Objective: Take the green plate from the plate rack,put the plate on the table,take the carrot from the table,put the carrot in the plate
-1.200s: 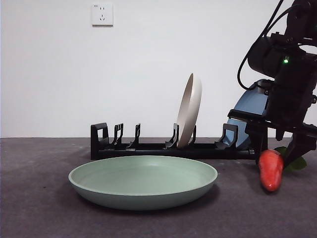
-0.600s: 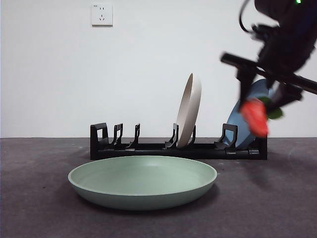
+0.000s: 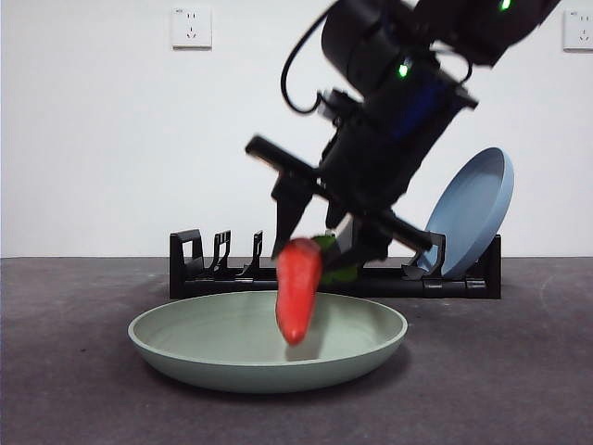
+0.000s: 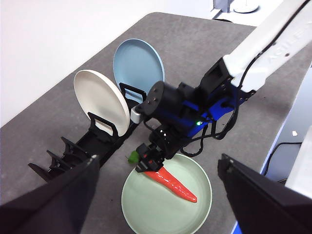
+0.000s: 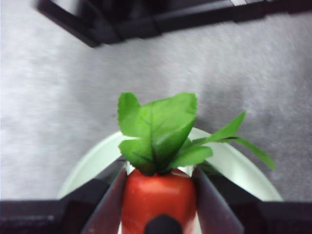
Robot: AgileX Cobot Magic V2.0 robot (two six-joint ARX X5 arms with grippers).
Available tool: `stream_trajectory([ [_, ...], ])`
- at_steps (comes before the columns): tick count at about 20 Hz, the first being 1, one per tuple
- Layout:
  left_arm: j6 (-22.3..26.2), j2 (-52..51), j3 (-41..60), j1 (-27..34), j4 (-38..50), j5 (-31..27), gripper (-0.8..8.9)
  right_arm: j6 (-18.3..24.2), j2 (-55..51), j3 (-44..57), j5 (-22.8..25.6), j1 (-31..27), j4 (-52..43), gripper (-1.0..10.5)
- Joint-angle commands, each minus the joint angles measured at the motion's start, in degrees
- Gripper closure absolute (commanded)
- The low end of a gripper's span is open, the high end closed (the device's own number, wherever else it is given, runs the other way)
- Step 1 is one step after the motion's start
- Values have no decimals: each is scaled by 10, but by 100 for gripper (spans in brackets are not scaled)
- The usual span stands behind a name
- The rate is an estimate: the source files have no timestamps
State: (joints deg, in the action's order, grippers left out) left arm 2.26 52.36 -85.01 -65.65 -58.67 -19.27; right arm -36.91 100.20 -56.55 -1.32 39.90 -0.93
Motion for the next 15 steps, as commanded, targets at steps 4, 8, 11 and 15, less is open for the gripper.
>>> stream_trajectory([
  [4, -8, -2, 1, 1, 1, 0, 405, 6, 36, 5, -3, 9, 1, 963],
  [8, -12, -2, 1, 1, 1, 0, 405, 28, 37, 5, -17, 19, 12, 962],
  [11, -13, -2, 1, 1, 0, 0, 405, 44, 37, 5, -28, 19, 40, 778],
  [15, -23, -2, 1, 1, -5, 0, 404, 44, 36, -1, -33, 19, 28, 500],
])
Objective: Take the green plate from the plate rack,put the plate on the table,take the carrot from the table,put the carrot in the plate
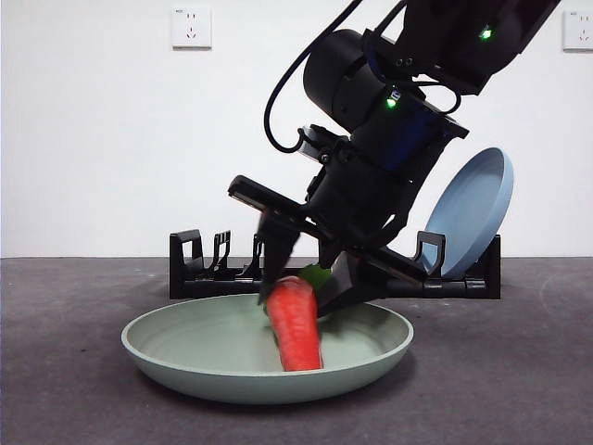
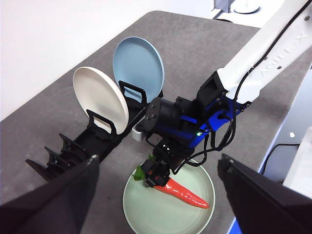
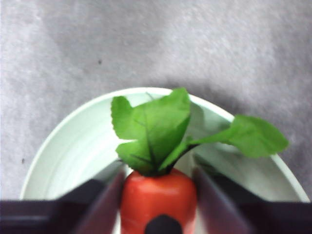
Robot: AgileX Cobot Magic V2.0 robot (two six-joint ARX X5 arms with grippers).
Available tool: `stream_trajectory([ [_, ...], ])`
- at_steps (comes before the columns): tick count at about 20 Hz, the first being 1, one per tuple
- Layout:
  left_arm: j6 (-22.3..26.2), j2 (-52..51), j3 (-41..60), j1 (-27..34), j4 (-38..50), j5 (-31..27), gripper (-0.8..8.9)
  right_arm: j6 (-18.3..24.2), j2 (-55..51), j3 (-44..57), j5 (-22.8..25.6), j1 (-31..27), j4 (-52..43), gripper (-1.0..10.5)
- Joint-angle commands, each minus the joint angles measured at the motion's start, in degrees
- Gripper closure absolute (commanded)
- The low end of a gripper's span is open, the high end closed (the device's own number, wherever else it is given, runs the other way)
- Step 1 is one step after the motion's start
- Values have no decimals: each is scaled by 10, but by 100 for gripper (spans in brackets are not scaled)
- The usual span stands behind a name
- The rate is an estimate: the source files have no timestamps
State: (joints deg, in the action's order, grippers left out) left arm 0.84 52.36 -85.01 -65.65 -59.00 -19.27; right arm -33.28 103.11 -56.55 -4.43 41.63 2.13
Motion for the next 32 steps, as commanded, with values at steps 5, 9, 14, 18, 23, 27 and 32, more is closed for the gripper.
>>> stream_trajectory([
  [5, -13, -2, 1, 1, -15, -1, 405, 6, -3, -39, -31, 2, 6, 500],
  [9, -13, -2, 1, 1, -18, -1, 405, 23, -87, -49, -30, 2, 58, 502],
  [14, -13, -2, 1, 1, -44, -1, 405, 122, -278, -49, -59, 2, 260, 506],
  [18, -30, -2, 1, 1, -76, 1, 405, 173, -417, -49, -91, 2, 457, 507],
  [23, -57, -2, 1, 1, -103, 2, 405, 180, -500, -49, -92, 2, 583, 508],
  [27, -71, -2, 1, 1, -120, 3, 407, 180, -529, -49, -92, 2, 628, 510],
  [32, -90, -2, 1, 1, -138, 19, 474, 184, -546, -49, -92, 2, 656, 675],
])
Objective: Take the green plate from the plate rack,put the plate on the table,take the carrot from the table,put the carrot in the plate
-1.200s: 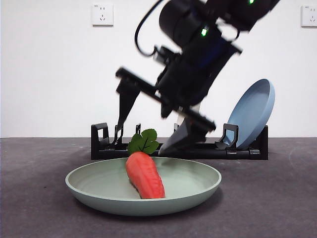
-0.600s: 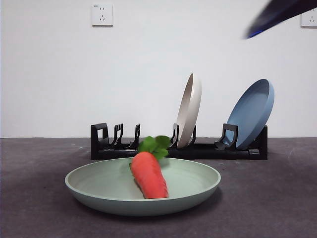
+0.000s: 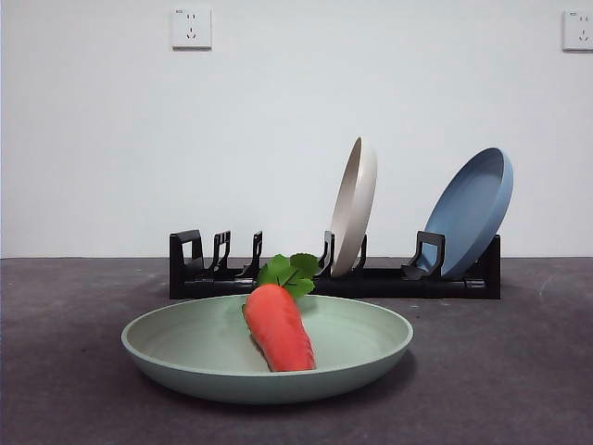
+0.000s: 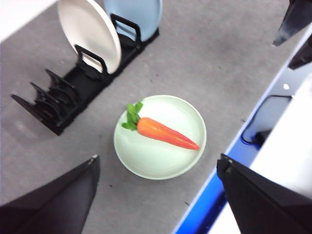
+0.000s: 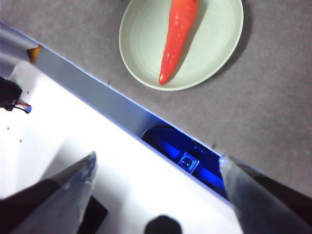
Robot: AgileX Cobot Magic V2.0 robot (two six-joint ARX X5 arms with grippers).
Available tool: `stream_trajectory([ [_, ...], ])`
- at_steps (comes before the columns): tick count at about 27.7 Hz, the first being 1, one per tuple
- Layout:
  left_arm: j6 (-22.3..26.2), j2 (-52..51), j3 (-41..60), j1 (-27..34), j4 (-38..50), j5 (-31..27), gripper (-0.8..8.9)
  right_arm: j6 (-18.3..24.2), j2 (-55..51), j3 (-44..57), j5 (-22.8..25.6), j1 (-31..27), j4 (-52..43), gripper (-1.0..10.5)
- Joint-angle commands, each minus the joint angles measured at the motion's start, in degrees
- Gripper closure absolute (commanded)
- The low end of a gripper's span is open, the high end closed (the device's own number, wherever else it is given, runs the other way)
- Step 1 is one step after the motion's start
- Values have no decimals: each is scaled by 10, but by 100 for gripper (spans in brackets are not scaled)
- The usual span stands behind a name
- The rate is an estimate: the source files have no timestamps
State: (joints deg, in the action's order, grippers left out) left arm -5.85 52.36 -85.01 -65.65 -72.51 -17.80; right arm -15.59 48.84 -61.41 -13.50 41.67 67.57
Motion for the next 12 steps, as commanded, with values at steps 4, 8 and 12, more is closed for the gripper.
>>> stream_trajectory([
  [4, -37, -2, 1, 1, -11, 3, 838, 27, -5, -1, -1, 1, 3, 957],
  [8, -36, -2, 1, 1, -11, 3, 818, 26, -5, -1, 3, 1, 2, 957],
  [12, -36, -2, 1, 1, -11, 1, 818, 24, -5, -1, 3, 1, 2, 945],
])
